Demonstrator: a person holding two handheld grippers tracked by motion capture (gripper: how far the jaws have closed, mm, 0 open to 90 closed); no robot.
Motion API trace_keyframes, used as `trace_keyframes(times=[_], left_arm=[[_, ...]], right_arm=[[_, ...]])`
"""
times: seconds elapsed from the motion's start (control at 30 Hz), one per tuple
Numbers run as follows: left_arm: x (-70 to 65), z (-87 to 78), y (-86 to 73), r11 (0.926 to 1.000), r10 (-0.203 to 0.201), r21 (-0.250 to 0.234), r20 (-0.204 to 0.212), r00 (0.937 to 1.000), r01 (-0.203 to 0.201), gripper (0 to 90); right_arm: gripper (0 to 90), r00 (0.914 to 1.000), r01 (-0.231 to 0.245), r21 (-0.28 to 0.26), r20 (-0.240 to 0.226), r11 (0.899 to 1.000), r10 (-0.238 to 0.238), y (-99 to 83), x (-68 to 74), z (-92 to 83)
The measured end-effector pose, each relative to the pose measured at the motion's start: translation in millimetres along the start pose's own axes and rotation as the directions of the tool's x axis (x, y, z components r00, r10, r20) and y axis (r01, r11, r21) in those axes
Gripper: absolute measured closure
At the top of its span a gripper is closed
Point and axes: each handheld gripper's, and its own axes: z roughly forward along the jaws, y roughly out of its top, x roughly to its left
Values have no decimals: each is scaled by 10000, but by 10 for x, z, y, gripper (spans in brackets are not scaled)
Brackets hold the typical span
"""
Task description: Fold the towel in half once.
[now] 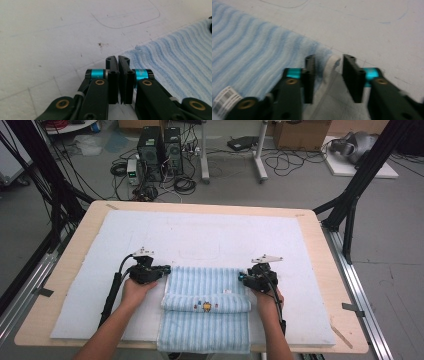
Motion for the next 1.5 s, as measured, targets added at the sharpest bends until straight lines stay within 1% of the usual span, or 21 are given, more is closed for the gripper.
trace_keyframes(times=[0.03, 0.1, 0.3, 0.37, 0.47, 0.53, 0.57, 0.63, 0.7, 0.73, 0.8, 0.87, 0.97, 1.03, 1.07, 1.13, 1.2, 1.27, 1.33, 1.4, 1.5], left_arm=[[8, 5, 16, 10000, -29, 61, 44, 10000, 28, 876], [32, 9, 39, 10000, -92, -26, 44, 9999, 93, 882], [119, 58, 298, 9992, 35, -409, -344, 9994, -49, 883], [182, 99, 360, 9972, -204, -722, -471, 9987, 169, 883], [292, 172, 441, 9975, -379, -622, -654, 9971, 339, 883], [352, 188, 476, 9925, -546, -1138, -804, 9953, 453, 883], [390, 197, 499, 9917, -697, -1136, -784, 9945, 606, 883], [428, 237, 537, 9933, -633, -1016, -761, 9951, 554, 883], [436, 262, 535, 9904, -708, -1241, -705, 9950, 616, 880], [433, 269, 529, 9902, -699, -1258, -754, 9947, 601, 857], [441, 274, 516, 9902, -988, -1055, -654, 9930, 916, 629], [426, 235, 503, 9910, -965, -980, -507, 9940, 912, 517], [349, 149, 461, 9911, -743, -1116, -112, 9972, 726, 514], [278, 128, 435, 9950, -540, -824, 282, 9981, 562, 513], [234, 111, 405, 9944, -530, -893, 502, 9973, 573, 520], [152, 86, 350, 9941, -477, -937, 787, 9958, 550, 568], [72, 104, 301, 9987, -267, -395, 1049, 9941, 310, 596], [-12, 115, 250, 10000, -17, -33, 1139, 9935, 21, 610], [-55, 104, 193, 9998, -168, 70, 1116, 9936, 162, 641], [-78, 112, 147, 9988, -152, 471, 1048, 9944, 103, 647], [-126, 83, 110, 9991, -15, 422, 827, 9966, -20, 678]], right_arm=[[828, 9997, 143, 62, -200, 9999, -141, 7, 25, 2], [855, 9953, 958, 164, 147, 9953, -960, 37, 112, 16], [865, 9951, 957, -199, 253, 9952, -952, 194, 14, 73], [865, 9957, 883, -443, 315, 9951, -869, 295, -32, 109], [864, 9956, 883, -787, 395, 9930, -854, 454, -89, 189], [864, 9942, 1034, -975, 402, 9898, -999, 550, -120, 252], [864, 9941, 1046, -1033, 399, 9891, -1009, 593, -143, 285], [864, 9937, 1079, -967, 408, 9895, -1044, 670, -187, 352], [861, 9936, 1035, -764, 522, 9917, -997, 711, -209, 420], [847, 9945, 941, -743, 522, 9928, -903, 707, -213, 446], [681, 9969, 657, -610, 464, 9960, -629, 690, -218, 471], [583, 9979, 486, -716, 462, 9962, -454, 674, -221, 424], [556, 9995, 294, -1048, 92, 9941, -286, 654, -226, 299], [552, 9984, 393, -977, -370, 9944, -431, 622, -200, 257], [550, 9963, 317, -906, -773, 9954, -387, 599, -179, 240], [544, 9914, 448, -889, -1190, 9950, -552, 545, -123, 210], [543, 9837, 495, -751, -1687, 9959, -617, 483, -67, 195], [540, 9769, 711, -435, -1986, 9965, -784, 424, -7, 191], [539, 9751, 991, 20, -1995, 9951, -967, 399, 47, 179], [560, 9728, 1274, 139, -1971, 9918, -1222, 400, 93, 155], [616, 9721, 1528, 508, -1874, 9869, -1409, 394, 127, 154]])
